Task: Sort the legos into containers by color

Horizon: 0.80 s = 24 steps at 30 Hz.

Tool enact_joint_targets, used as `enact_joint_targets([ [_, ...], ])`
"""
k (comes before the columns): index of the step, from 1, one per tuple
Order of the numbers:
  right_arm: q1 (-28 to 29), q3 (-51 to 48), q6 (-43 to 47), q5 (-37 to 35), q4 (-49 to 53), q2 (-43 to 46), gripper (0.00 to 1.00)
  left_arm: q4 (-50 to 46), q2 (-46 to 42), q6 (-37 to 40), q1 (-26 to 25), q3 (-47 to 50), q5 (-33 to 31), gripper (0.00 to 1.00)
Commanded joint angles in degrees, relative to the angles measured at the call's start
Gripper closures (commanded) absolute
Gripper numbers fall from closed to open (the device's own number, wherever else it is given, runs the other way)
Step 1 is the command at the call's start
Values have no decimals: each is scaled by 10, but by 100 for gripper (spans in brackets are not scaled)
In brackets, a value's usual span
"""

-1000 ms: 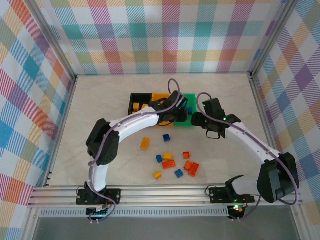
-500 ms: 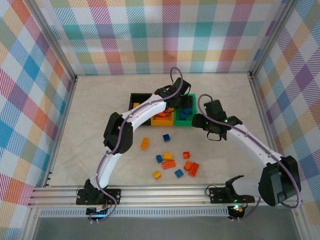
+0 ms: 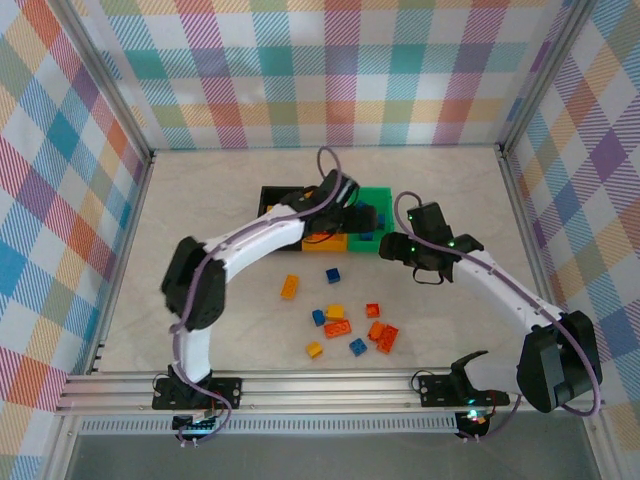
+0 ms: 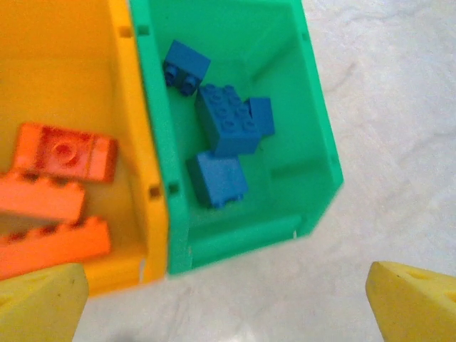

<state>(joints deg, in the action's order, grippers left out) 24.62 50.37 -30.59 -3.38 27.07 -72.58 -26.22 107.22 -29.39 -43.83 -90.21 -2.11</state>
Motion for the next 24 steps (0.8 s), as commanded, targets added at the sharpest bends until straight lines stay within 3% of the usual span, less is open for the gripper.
enact_joint_targets([
  [1,24,-13,17,34,-6,-7,27,53,-97,-22,-6,101,-2,0],
  [7,81,-23,21,37,-9,-30,28,54,-246,-48,-1,290,-50,0],
  [10,98,-25,15,29,-13,-40,28,31,-276,-56,21,347,-54,0],
  [13,101,-27,8,28,-21,-45,28,24,-270,-39,49,379,-24,0],
  [17,102,-24,5,24,-22,-46,28,6,-220,5,48,374,-4,0],
  [24,102,-23,5,14,-16,-42,28,-24,-143,36,39,360,-61,7],
])
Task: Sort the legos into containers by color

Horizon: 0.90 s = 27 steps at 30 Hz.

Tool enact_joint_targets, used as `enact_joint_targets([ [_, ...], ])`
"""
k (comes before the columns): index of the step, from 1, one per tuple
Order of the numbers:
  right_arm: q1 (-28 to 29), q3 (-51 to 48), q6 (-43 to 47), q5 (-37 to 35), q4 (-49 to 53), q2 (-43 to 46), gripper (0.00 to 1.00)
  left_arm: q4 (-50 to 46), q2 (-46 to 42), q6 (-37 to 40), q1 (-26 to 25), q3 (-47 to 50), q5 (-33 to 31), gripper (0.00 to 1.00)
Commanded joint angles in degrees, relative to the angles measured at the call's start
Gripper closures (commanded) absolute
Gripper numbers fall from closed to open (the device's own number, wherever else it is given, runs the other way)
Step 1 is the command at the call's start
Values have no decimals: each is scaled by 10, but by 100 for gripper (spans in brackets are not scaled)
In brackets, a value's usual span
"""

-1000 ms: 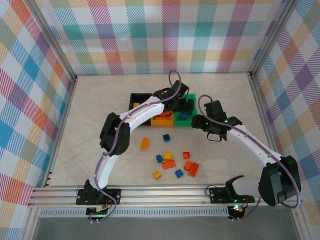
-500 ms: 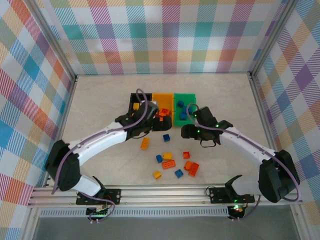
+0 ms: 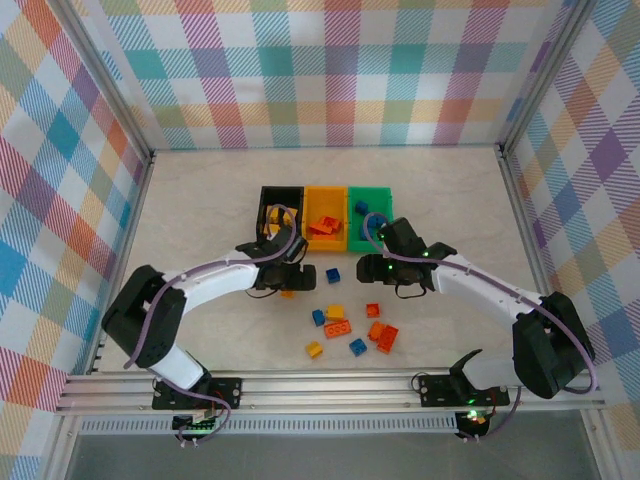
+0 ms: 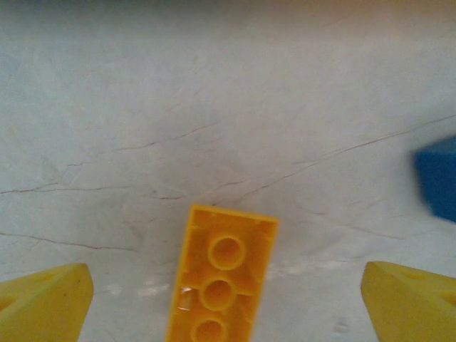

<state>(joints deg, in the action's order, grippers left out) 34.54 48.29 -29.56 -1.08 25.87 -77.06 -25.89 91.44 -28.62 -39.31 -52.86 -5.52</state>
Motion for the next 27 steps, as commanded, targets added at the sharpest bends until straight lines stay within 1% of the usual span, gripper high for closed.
enact_joint_targets([
  [1,3,-1,-5,-11,-3,3,28,-31,25,31,-8,-18,-30,10],
  [3,3,0,-4,-14,-1,5,28,-36,42,35,-13,-25,-38,18],
  [6,3,0,-4,-21,0,9,28,-35,58,36,-14,-29,-41,27],
  [12,3,1,-4,-27,2,10,28,-26,74,32,-15,-31,-31,55],
  [15,3,2,-4,-27,2,10,28,-24,60,26,-15,-27,-29,63],
  [17,3,3,-4,-28,3,11,28,-28,37,19,-14,-25,-32,65],
  [20,3,5,-3,-28,4,12,28,-35,-6,13,-6,-30,-35,66],
  [22,3,5,-4,-28,3,13,28,-38,-36,10,12,-41,-35,66],
  [24,3,5,-4,-27,0,13,28,-42,-54,9,33,-63,-52,66],
  [27,3,7,-6,-27,-3,9,28,-38,-43,10,69,-115,-65,66],
])
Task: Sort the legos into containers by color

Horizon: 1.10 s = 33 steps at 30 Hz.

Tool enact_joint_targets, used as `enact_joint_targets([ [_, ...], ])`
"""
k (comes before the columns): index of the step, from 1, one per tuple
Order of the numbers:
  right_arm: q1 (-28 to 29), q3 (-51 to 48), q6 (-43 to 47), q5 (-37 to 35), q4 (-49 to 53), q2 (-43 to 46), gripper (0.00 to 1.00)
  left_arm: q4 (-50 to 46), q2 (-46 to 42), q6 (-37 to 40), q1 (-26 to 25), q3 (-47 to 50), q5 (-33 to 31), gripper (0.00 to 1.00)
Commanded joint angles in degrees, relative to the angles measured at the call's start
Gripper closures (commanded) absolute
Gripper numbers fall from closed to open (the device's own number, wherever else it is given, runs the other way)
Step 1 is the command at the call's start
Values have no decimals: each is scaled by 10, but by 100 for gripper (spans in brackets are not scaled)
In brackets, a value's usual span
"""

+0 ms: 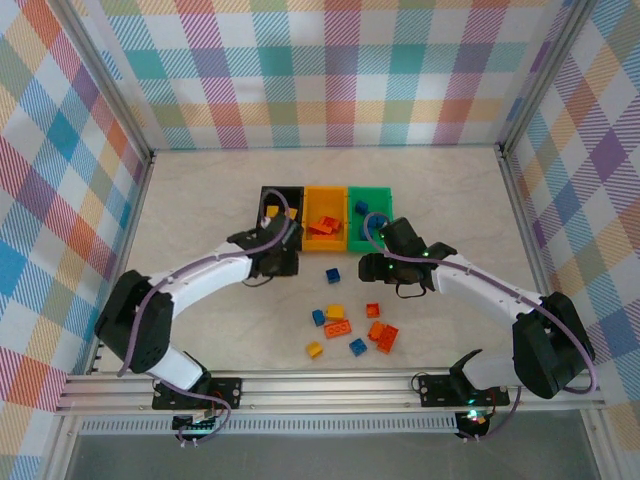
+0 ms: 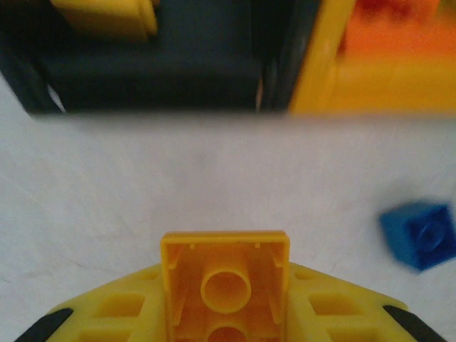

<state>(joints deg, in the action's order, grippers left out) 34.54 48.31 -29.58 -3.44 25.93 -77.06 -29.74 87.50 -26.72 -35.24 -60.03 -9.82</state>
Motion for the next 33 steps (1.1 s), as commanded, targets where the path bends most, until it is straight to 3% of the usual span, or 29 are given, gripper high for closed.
enact_joint_targets([
  [1,3,7,-5,-3,-4,6,28,5,9,-8,40,-62,-25,66],
  [5,3,12,-5,-5,2,3,28,12,83,-10,77,-143,-37,66],
  [15,3,13,0,-2,15,23,28,-32,249,-9,109,-317,-75,65],
  [24,3,8,10,12,32,29,25,-23,241,-24,105,-318,-39,25],
  [30,3,7,7,29,54,30,25,24,134,-39,78,-238,7,4],
  [33,3,3,2,26,81,26,26,46,73,-46,54,-177,30,0],
])
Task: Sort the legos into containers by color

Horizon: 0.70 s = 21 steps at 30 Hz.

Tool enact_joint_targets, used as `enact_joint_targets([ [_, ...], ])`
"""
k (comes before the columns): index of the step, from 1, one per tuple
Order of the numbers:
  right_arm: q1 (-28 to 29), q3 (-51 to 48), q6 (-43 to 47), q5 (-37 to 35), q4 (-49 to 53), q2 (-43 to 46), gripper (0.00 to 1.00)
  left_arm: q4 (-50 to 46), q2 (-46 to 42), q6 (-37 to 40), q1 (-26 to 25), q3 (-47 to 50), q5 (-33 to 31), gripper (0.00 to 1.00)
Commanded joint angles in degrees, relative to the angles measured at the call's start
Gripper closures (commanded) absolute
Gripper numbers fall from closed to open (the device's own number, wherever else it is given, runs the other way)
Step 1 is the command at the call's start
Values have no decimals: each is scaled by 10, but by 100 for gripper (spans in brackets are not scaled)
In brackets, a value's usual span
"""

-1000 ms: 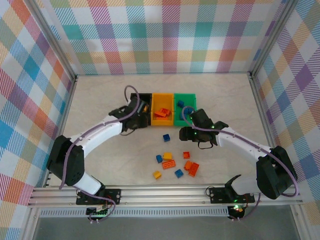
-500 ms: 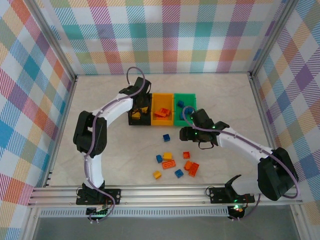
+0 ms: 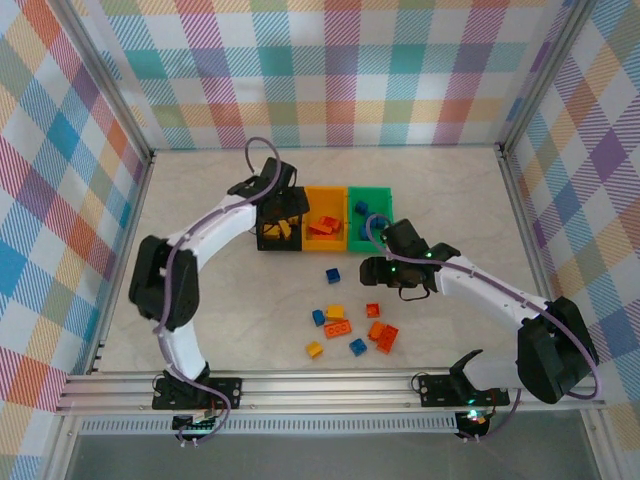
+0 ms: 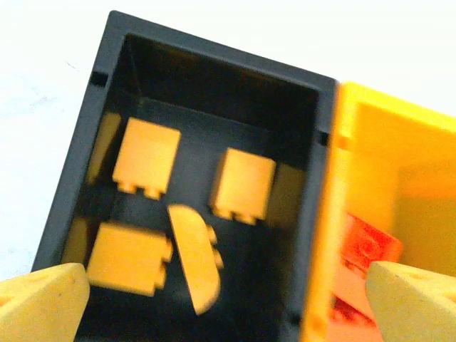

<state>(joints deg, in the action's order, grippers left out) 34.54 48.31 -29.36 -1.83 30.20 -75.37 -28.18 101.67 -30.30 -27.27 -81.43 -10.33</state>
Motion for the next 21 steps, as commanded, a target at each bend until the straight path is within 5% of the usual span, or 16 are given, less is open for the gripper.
enact_joint_targets([
  [1,3,1,-3,13,51,5,27,38,-91,-13,-36,63,40,0],
  [13,77,-39,-41,15,18,-73,25,98,-289,-63,-95,349,43,0],
  [21,91,-31,-45,-19,12,-128,42,80,-345,-82,-95,416,16,0],
])
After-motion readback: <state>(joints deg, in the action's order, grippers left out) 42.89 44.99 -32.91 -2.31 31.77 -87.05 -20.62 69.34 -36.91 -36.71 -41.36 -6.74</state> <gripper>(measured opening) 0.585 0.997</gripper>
